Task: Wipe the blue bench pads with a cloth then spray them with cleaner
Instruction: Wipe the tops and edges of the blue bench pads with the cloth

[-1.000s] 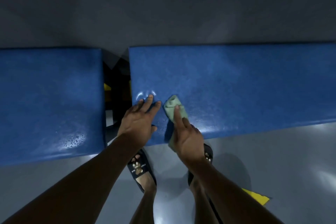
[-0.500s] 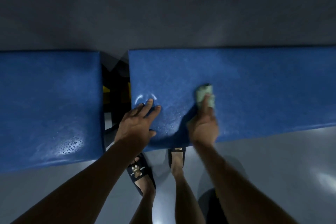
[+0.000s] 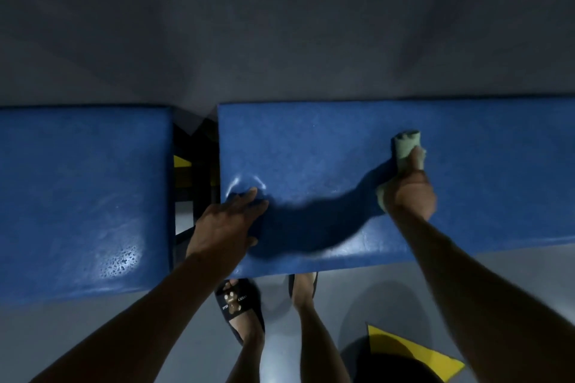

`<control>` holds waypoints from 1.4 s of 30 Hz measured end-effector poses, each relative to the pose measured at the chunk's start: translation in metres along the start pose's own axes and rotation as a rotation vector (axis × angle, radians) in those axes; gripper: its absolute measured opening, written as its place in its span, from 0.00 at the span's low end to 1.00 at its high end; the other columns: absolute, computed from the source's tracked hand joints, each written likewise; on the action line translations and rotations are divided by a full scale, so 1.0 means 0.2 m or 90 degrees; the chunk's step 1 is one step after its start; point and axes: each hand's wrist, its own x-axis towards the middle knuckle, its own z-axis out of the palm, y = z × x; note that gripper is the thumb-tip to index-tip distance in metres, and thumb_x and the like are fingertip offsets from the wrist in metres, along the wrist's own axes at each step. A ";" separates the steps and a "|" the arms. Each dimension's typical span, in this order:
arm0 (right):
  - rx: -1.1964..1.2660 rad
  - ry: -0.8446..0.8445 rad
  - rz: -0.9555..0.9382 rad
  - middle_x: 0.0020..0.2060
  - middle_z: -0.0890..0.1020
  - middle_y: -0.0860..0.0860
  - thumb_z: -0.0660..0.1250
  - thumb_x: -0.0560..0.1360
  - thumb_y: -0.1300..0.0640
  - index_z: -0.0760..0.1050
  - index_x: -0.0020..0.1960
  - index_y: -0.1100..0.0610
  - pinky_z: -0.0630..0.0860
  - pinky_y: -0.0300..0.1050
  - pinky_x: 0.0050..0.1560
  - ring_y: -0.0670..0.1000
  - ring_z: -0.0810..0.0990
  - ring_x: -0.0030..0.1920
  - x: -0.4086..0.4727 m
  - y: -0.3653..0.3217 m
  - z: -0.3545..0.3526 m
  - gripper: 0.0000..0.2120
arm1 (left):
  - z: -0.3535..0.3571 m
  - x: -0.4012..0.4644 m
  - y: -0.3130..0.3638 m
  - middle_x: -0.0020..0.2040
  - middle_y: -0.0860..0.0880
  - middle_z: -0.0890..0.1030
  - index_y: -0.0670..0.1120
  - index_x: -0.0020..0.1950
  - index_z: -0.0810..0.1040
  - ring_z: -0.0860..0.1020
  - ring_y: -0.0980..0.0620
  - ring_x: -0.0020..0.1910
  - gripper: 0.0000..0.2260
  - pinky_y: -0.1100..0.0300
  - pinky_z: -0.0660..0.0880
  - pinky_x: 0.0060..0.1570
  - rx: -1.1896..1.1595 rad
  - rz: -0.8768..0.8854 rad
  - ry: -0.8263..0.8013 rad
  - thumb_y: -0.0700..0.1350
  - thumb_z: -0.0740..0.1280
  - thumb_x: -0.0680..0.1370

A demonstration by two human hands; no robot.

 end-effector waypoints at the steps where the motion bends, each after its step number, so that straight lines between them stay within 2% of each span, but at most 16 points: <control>1: 0.034 0.013 -0.018 0.71 0.74 0.55 0.68 0.74 0.58 0.47 0.81 0.41 0.74 0.53 0.60 0.62 0.79 0.62 -0.07 -0.05 0.08 0.44 | -0.02 0.01 0.00 0.66 0.51 0.80 0.54 0.62 0.81 0.84 0.46 0.50 0.37 0.51 0.81 0.43 -0.013 -0.005 -0.008 0.49 0.85 0.54; 4: 0.022 0.027 -0.289 0.63 0.80 0.58 0.66 0.76 0.58 0.59 0.80 0.50 0.77 0.48 0.42 0.62 0.82 0.46 -0.35 -0.19 0.33 0.35 | -0.10 0.07 0.00 0.70 0.52 0.75 0.55 0.69 0.75 0.80 0.44 0.58 0.30 0.51 0.75 0.56 -0.049 -0.012 0.032 0.47 0.78 0.68; 6: -0.071 0.000 -0.459 0.60 0.82 0.56 0.71 0.68 0.60 0.66 0.77 0.53 0.78 0.46 0.35 0.60 0.82 0.39 -0.44 -0.23 0.38 0.38 | -0.16 0.13 -0.01 0.78 0.53 0.62 0.58 0.76 0.63 0.67 0.45 0.71 0.34 0.49 0.67 0.65 -0.044 -0.023 0.020 0.51 0.73 0.73; 8: -0.164 -0.020 -0.631 0.59 0.82 0.55 0.71 0.62 0.58 0.69 0.76 0.51 0.78 0.45 0.33 0.58 0.82 0.38 -0.34 -0.21 0.32 0.41 | -0.19 0.18 -0.03 0.81 0.55 0.46 0.60 0.80 0.49 0.52 0.48 0.78 0.41 0.49 0.58 0.73 -0.022 -0.054 -0.028 0.56 0.71 0.74; 10: -0.228 -0.020 -0.714 0.59 0.81 0.55 0.66 0.67 0.55 0.68 0.76 0.48 0.79 0.48 0.36 0.60 0.82 0.42 -0.15 -0.15 0.20 0.36 | -0.20 0.21 -0.03 0.81 0.55 0.38 0.60 0.80 0.42 0.46 0.48 0.80 0.44 0.49 0.52 0.76 0.009 -0.070 -0.080 0.56 0.70 0.75; 12: -0.207 -0.001 -0.575 0.60 0.80 0.56 0.58 0.74 0.52 0.63 0.78 0.46 0.79 0.53 0.44 0.63 0.82 0.47 0.04 -0.10 0.04 0.32 | -0.19 0.21 -0.02 0.80 0.54 0.36 0.59 0.80 0.41 0.45 0.47 0.80 0.44 0.49 0.51 0.76 0.009 -0.076 -0.090 0.54 0.71 0.76; 15: -0.115 0.004 -0.185 0.66 0.75 0.57 0.65 0.76 0.56 0.52 0.81 0.41 0.74 0.57 0.58 0.64 0.78 0.60 0.26 -0.07 -0.09 0.37 | -0.18 0.23 -0.01 0.81 0.55 0.39 0.59 0.80 0.43 0.47 0.48 0.80 0.45 0.49 0.52 0.76 -0.003 -0.081 -0.078 0.53 0.72 0.75; 17: -0.039 0.018 -0.078 0.72 0.72 0.54 0.67 0.75 0.56 0.51 0.80 0.40 0.73 0.55 0.62 0.63 0.76 0.64 0.25 -0.14 -0.05 0.40 | -0.19 0.25 -0.01 0.81 0.55 0.42 0.59 0.80 0.45 0.49 0.48 0.80 0.44 0.51 0.53 0.76 0.010 -0.080 -0.077 0.54 0.73 0.74; 19: 0.051 0.019 -0.085 0.74 0.71 0.52 0.65 0.74 0.52 0.54 0.81 0.44 0.71 0.50 0.65 0.60 0.76 0.67 0.13 -0.28 0.06 0.38 | -0.20 0.26 0.00 0.82 0.54 0.44 0.59 0.80 0.47 0.50 0.48 0.80 0.44 0.51 0.54 0.75 0.013 -0.080 -0.081 0.54 0.73 0.73; 21: 0.064 -0.026 -0.194 0.73 0.73 0.51 0.67 0.72 0.52 0.55 0.81 0.46 0.73 0.47 0.62 0.59 0.78 0.64 -0.03 -0.44 0.20 0.40 | -0.21 0.27 0.00 0.82 0.53 0.44 0.59 0.80 0.47 0.50 0.48 0.80 0.43 0.51 0.53 0.76 0.015 -0.082 -0.087 0.54 0.73 0.74; 25: -0.105 -0.127 -0.472 0.68 0.76 0.55 0.64 0.76 0.56 0.55 0.81 0.47 0.78 0.52 0.54 0.60 0.82 0.55 -0.25 -0.72 0.37 0.36 | -0.21 0.27 0.01 0.82 0.53 0.46 0.59 0.80 0.49 0.52 0.47 0.80 0.44 0.51 0.55 0.75 0.024 -0.083 -0.092 0.54 0.73 0.73; 29: -0.127 -0.051 -0.601 0.64 0.80 0.51 0.66 0.69 0.57 0.64 0.77 0.43 0.81 0.49 0.45 0.57 0.84 0.49 -0.05 -0.56 0.24 0.37 | -0.20 0.27 0.00 0.82 0.53 0.48 0.58 0.80 0.52 0.54 0.47 0.79 0.44 0.51 0.56 0.74 0.004 -0.089 -0.071 0.53 0.75 0.72; 32: -0.102 -0.047 -0.467 0.68 0.76 0.44 0.65 0.69 0.56 0.60 0.76 0.34 0.80 0.50 0.55 0.53 0.81 0.58 0.25 -0.27 0.00 0.40 | -0.19 0.27 0.00 0.82 0.54 0.45 0.58 0.80 0.49 0.52 0.47 0.80 0.43 0.51 0.54 0.75 0.009 -0.091 -0.084 0.54 0.73 0.73; 37: -0.058 0.045 -0.105 0.63 0.79 0.61 0.55 0.80 0.50 0.57 0.80 0.42 0.74 0.57 0.57 0.66 0.79 0.59 0.39 -0.15 -0.12 0.28 | -0.17 0.27 0.00 0.82 0.52 0.48 0.58 0.80 0.51 0.54 0.46 0.79 0.44 0.50 0.55 0.75 -0.001 -0.090 -0.057 0.52 0.75 0.72; 39: 0.009 0.054 -0.074 0.64 0.79 0.62 0.51 0.75 0.45 0.58 0.80 0.47 0.74 0.55 0.57 0.65 0.79 0.59 0.24 -0.29 0.01 0.33 | -0.17 0.28 0.00 0.82 0.52 0.45 0.57 0.80 0.49 0.52 0.46 0.80 0.44 0.50 0.53 0.76 0.006 -0.091 -0.066 0.53 0.74 0.73; 42: 0.054 -0.007 -0.198 0.64 0.80 0.59 0.53 0.76 0.47 0.58 0.80 0.49 0.76 0.54 0.54 0.64 0.82 0.54 -0.09 -0.56 0.25 0.33 | -0.16 0.28 0.00 0.82 0.52 0.43 0.58 0.80 0.47 0.50 0.46 0.80 0.43 0.51 0.52 0.76 0.020 -0.093 -0.076 0.54 0.72 0.74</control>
